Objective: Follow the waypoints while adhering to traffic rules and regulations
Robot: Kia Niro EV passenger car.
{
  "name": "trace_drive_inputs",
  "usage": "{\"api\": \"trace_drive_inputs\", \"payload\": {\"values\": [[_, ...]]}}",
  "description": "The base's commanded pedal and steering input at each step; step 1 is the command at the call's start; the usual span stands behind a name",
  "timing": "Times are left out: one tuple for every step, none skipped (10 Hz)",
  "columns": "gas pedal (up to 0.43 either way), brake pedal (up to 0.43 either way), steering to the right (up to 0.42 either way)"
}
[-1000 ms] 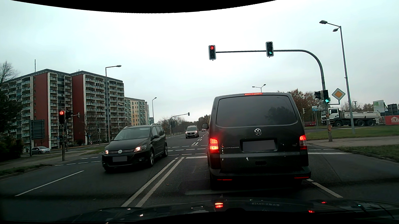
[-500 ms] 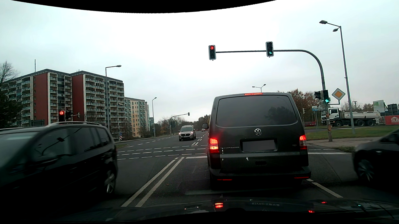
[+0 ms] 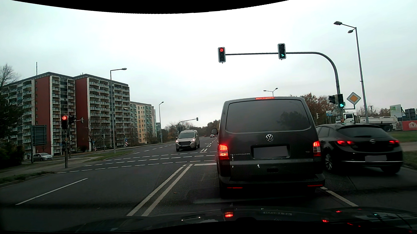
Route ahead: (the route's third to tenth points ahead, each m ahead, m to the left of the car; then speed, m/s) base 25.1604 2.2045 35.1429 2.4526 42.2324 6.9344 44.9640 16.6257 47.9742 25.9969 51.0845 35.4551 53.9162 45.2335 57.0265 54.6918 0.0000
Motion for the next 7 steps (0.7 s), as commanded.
{"api": "trace_drive_inputs", "payload": {"values": [[0.000, 0.372, -0.006], [0.000, 0.372, -0.006], [0.000, 0.372, -0.006], [0.000, 0.372, -0.006], [0.000, 0.372, -0.006], [0.000, 0.372, -0.006], [0.000, 0.372, -0.006]]}}
